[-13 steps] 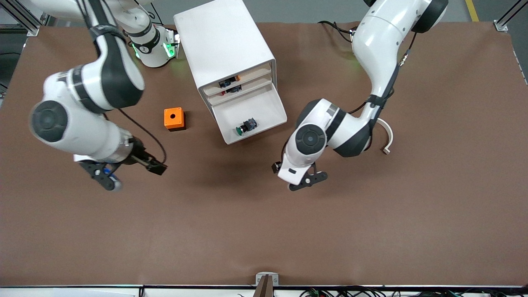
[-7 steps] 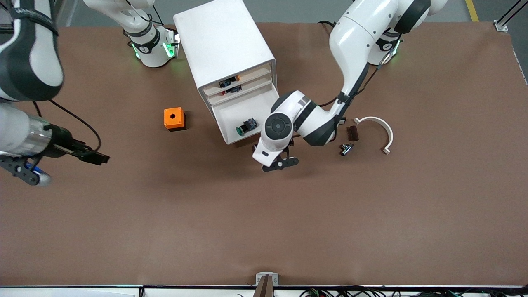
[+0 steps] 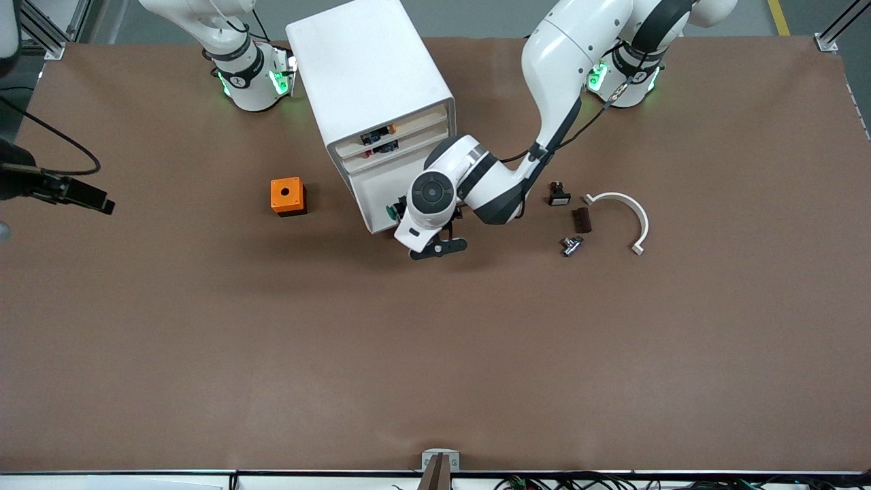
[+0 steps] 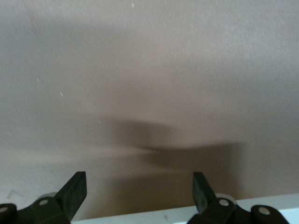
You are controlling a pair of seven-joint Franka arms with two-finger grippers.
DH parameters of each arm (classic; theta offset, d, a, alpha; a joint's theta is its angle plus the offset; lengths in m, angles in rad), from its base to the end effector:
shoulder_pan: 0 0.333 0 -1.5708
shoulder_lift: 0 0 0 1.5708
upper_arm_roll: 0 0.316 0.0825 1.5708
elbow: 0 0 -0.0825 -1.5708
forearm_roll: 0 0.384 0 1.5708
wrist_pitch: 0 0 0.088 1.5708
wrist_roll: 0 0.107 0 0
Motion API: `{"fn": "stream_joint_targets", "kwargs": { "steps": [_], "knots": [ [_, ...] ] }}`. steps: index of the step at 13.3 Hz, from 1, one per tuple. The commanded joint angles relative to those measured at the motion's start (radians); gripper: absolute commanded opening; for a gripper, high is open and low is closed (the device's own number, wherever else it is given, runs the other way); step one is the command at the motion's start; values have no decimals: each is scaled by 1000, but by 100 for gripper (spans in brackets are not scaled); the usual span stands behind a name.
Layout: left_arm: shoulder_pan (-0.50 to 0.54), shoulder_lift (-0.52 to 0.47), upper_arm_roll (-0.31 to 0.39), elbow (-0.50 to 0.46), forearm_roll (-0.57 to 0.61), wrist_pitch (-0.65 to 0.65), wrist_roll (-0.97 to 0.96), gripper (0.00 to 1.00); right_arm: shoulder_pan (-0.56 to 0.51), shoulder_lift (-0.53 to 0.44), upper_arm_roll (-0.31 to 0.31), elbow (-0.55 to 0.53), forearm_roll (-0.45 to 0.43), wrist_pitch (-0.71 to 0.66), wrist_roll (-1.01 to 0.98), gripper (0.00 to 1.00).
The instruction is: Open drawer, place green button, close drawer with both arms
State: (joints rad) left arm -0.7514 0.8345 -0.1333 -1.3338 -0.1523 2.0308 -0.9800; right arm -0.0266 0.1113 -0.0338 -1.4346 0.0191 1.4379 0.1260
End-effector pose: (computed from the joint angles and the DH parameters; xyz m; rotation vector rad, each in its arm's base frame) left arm 0.4699 -0.5548 0.2234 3.0642 0.3218 -0.4116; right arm 0.5740 -0.0313 0.6141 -3.1119 0.2885 0.1695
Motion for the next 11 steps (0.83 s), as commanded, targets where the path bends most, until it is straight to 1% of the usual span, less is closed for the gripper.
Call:
{"fn": "stream_joint_targets", "kwargs": {
  "steps": [1, 2, 3, 5, 7, 9, 11],
  "knots": [
    [-51, -11, 3, -2, -24, -10, -52, 100, -33, -59, 25, -39, -25, -16, -51, 100],
    [-55, -12, -3, -2, -24, -23, -66, 100, -39, -83, 26, -58, -18, -19, -51, 100],
    [-56, -12, -32, -2, -26, -33, -78, 100, -39, -100, 26, -67, -13, -14, -51, 100],
    [-62, -11, -51, -2, -30, -35, -112, 100, -39, -102, 28, -70, -11, 7, -49, 100],
    [-71, -9, -68, -2, -30, -35, -140, 100, -39, -119, 29, -108, -11, 53, -48, 100],
    [-86, -8, -78, -10, -30, -35, -157, 100, -39, -168, 31, -171, -10, 79, -46, 100],
    [-97, -6, -92, -19, -33, -35, -175, 100, -39, -170, 31, -181, -10, 88, -46, 100]
  ]
}}
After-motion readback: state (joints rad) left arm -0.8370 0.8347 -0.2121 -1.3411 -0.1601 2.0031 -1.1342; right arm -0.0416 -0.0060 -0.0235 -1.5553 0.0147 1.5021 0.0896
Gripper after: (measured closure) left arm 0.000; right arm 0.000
